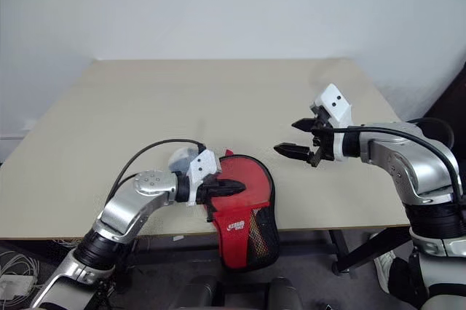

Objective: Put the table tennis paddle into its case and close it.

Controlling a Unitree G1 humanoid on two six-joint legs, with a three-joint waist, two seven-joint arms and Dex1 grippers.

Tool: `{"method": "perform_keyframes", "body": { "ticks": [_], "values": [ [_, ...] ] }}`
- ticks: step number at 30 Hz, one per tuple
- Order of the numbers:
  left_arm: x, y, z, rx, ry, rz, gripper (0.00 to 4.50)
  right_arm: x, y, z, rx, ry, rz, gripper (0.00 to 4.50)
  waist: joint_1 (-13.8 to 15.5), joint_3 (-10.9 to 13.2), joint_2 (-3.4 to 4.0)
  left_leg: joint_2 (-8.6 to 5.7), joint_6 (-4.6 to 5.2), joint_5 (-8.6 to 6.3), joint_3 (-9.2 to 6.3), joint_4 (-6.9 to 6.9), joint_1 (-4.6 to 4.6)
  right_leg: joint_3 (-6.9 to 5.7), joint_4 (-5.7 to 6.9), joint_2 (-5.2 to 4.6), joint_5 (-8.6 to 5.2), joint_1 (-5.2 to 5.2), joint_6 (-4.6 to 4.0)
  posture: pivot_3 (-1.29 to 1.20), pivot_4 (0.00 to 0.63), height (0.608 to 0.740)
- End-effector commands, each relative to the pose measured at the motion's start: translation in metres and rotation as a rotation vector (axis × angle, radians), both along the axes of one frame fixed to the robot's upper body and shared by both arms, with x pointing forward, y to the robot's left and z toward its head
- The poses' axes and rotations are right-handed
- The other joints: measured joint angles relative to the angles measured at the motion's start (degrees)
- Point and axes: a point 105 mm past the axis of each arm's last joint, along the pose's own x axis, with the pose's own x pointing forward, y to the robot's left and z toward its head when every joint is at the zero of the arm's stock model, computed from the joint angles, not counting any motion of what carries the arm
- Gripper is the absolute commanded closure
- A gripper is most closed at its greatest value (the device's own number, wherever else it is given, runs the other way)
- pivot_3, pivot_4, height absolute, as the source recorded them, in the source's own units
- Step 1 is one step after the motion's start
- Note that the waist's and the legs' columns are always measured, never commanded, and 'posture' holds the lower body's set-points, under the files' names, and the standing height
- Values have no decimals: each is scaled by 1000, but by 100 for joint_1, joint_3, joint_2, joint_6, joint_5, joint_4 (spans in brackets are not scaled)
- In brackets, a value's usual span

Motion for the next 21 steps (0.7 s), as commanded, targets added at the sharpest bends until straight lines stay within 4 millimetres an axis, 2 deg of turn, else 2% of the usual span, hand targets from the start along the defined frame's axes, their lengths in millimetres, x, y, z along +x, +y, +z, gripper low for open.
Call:
{"method": "perform_keyframes", "body": {
  "ticks": [1,3,7,11,15,21],
  "values": [
    [-2,-7,-4,-2,-74,-21,4466,10,10,12,5,-61,34,0,1,0,0,0,0,0,0,1,-1,-1,0,0,2,-1,-3,0,0,740],
    [-6,-4,-15,8,-63,-22,4466,16,16,12,6,-67,46,0,-8,-2,4,0,0,0,4,1,2,4,0,0,2,-1,-3,0,0,740],
    [-12,-1,-23,-16,-16,-21,4466,28,29,12,6,-72,69,0,6,-2,6,0,0,0,3,0,2,4,2,1,9,-3,-15,0,0,740],
    [-22,0,-35,1,9,-53,4466,41,62,8,7,-65,138,0,-18,-7,13,1,0,0,3,2,9,2,4,1,9,3,-15,0,0,740],
    [-22,0,-41,3,25,-46,4466,49,107,5,6,-57,232,0,-24,-11,23,1,-1,0,0,-4,9,1,9,3,14,-1,-20,0,0,740],
    [-25,0,-49,17,49,-37,4466,62,151,1,0,-26,291,0,-20,-14,28,-4,-1,1,-6,0,13,-5,11,2,16,4,-21,0,0,740]
  ]
}}
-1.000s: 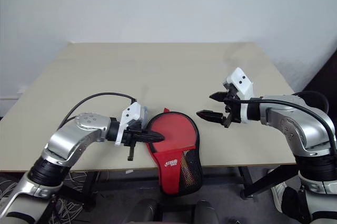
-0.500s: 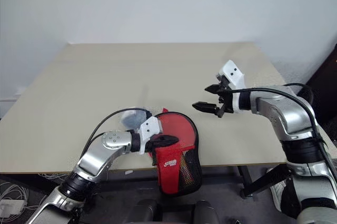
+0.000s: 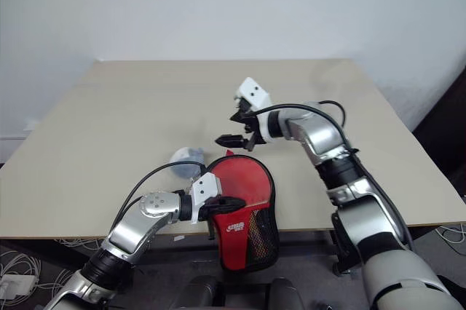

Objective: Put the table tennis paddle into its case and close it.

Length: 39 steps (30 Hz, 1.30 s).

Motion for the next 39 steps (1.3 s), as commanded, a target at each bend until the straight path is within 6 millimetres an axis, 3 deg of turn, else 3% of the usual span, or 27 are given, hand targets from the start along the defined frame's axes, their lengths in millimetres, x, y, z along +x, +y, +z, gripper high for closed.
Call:
{"method": "perform_keyframes", "body": {
  "ticks": [1,6,13,21,35,39],
  "values": [
    [-8,-1,-12,27,46,-11,4466,10,22,11,-7,-45,29,0,-22,-4,7,0,0,0,-2,-1,1,-2,1,0,0,-1,0,0,0,740],
    [-12,2,-14,35,55,-8,4466,9,48,-1,-24,-23,87,0,-85,-13,19,-2,-2,0,-11,-8,3,-6,4,1,0,-1,0,0,0,740],
    [-16,9,-16,57,61,-18,4466,0,64,-25,-65,43,154,0,-171,-17,27,-3,-5,1,-14,-16,3,-6,8,2,0,-3,-1,0,0,740],
    [-18,12,-18,69,71,-14,4466,-1,73,-42,-84,83,138,0,-253,-25,41,-5,-22,11,-31,-45,7,-8,11,9,0,-7,-2,0,0,740],
    [-19,15,-20,75,89,-8,4466,-4,83,-48,-70,99,133,0,-278,-30,46,-5,-26,14,-38,-55,12,-8,11,13,0,-5,-3,0,0,740],
    [-19,15,-21,77,90,-12,4500,-5,85,-47,-67,80,153,925,-280,-31,47,-5,-28,15,-40,-55,12,-8,11,14,0,-5,-3,0,0,740]
  ]
}}
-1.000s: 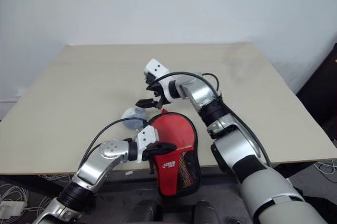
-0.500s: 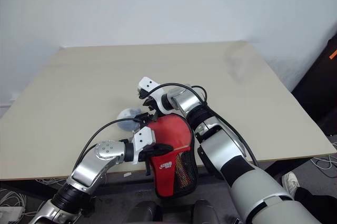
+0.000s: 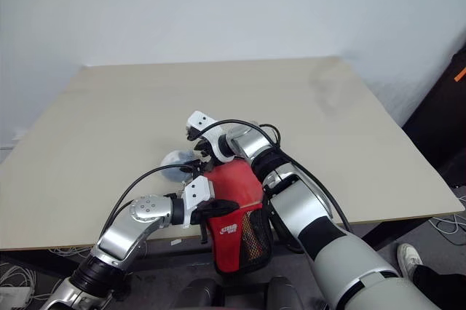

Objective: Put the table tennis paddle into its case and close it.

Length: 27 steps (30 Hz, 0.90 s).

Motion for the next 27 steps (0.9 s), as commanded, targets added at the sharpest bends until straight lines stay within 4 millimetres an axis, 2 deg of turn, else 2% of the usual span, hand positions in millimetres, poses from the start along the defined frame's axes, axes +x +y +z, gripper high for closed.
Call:
{"method": "perform_keyframes", "body": {
  "ticks": [1,8,10,23,27],
  "values": [
    [-11,2,-20,51,85,-25,4500,3,9,23,41,-82,41,1306,-1,-1,1,0,0,0,0,0,0,0,0,0,0,0,0,0,0,740],
    [-11,3,-20,57,100,-29,4500,-1,11,24,45,-88,73,3865,-2,-9,6,0,0,0,0,-1,3,1,0,1,0,1,0,0,0,740],
    [-12,3,-20,59,102,-34,4500,-1,12,24,46,-91,72,4460,-2,-11,7,0,0,0,0,-1,3,1,0,1,0,2,0,0,0,740],
    [-10,3,-21,63,108,-48,4500,5,8,28,52,-114,41,4460,-5,-14,10,1,-1,0,-2,-3,7,1,0,3,0,4,0,0,0,740],
    [-9,2,-21,64,110,-51,4500,17,6,34,74,-145,-56,4460,-3,-14,10,1,-1,1,-3,-3,7,1,0,3,0,4,0,0,0,740]
  ]
}}
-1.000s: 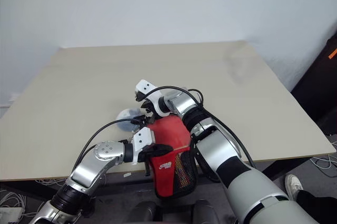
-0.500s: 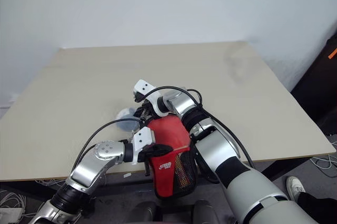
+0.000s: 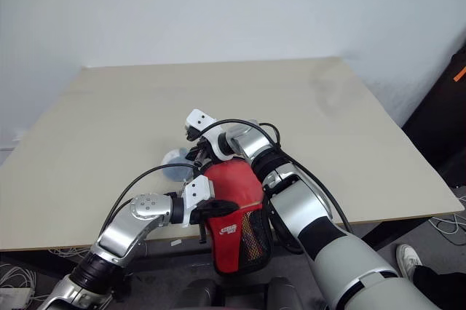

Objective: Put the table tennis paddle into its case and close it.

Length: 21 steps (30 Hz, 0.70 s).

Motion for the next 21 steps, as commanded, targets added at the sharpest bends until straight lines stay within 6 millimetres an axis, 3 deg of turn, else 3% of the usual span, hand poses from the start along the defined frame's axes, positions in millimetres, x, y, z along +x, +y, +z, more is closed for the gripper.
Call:
{"method": "perform_keyframes", "body": {
  "ticks": [1,11,21],
  "values": [
    [-10,1,-21,52,89,-23,4500,17,5,31,69,-94,-83,4460,0,0,0,0,0,0,0,0,0,-1,0,0,0,0,0,0,0,740],
    [-7,1,-21,49,92,-14,4500,36,-5,34,75,-132,-244,4460,0,-1,0,-1,-6,4,-3,0,2,0,4,0,1,2,-1,0,0,740],
    [22,9,-24,58,18,130,4500,36,-6,33,66,-141,-235,4460,1,-2,1,-3,-6,5,-7,-1,28,-1,4,1,1,15,-1,0,0,740]
  ]
}}
